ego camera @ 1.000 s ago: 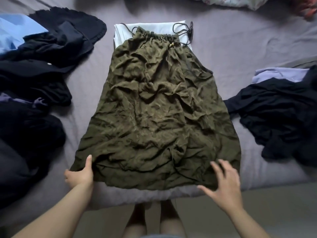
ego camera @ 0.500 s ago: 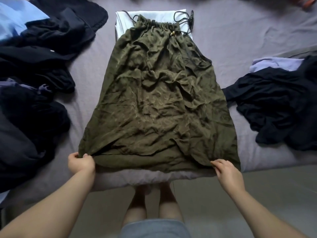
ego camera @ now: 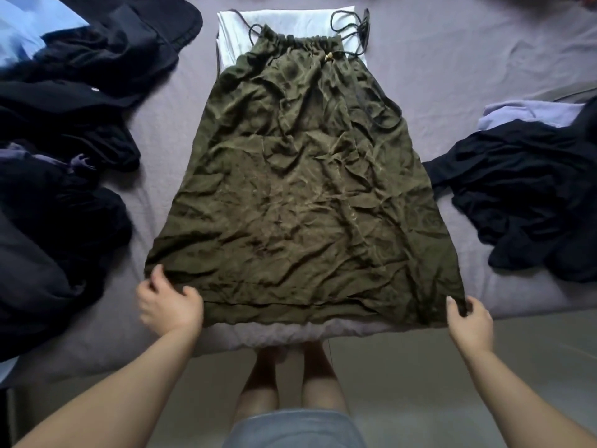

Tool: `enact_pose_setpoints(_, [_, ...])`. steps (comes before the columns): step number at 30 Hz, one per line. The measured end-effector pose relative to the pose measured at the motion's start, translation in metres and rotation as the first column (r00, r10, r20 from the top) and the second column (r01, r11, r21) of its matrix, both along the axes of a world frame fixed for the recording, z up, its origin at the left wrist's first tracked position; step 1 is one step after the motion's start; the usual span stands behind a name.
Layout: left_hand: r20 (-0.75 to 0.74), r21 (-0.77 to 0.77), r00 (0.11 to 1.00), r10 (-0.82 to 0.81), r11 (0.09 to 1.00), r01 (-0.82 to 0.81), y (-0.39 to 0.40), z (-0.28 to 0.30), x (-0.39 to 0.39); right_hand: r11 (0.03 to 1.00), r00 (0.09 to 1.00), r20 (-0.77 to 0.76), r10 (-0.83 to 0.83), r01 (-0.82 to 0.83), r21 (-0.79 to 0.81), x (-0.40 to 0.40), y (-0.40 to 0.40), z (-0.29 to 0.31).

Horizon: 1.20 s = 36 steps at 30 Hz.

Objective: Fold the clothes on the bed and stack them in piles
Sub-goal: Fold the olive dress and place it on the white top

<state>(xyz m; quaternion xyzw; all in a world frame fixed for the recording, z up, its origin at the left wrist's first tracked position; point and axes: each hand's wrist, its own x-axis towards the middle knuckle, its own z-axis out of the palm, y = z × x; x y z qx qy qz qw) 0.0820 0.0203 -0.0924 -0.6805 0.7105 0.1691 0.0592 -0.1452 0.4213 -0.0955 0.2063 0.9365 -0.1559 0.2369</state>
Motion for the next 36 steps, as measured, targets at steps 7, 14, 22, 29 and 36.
enact_pose_setpoints(7, [-0.017, 0.065, 0.926, -0.377, 0.924, 0.377, 0.054, -0.001, -0.045, 0.989, 0.995, 0.061, -0.083, 0.075, 0.126, -0.01, -0.02, -0.01])
enact_pose_setpoints(14, [-0.274, 0.295, 0.318, -0.907, 0.236, 0.926, 0.114, 0.004, -0.091, 0.988, 0.992, -0.021, -0.121, 0.122, 0.095, -0.019, -0.026, 0.002])
enact_pose_setpoints(22, [-0.288, 0.533, 0.191, -0.938, 0.008, 0.846, 0.159, 0.003, -0.101, 0.931, 0.954, -0.296, 0.042, -0.145, -0.336, 0.002, -0.084, 0.04])
enact_pose_setpoints(29, [-0.531, 0.642, 0.847, -0.018, 0.644, 0.416, 0.121, 0.04, -0.124, 0.802, 0.877, -0.254, 0.407, -0.477, -0.36, 0.024, -0.173, 0.052])
enact_pose_setpoints(36, [-0.493, 0.734, 0.854, 0.168, 0.607, 0.304, 0.065, 0.065, -0.144, 0.517, 0.613, -0.109, 0.783, -0.738, -0.434, 0.056, -0.226, 0.064])
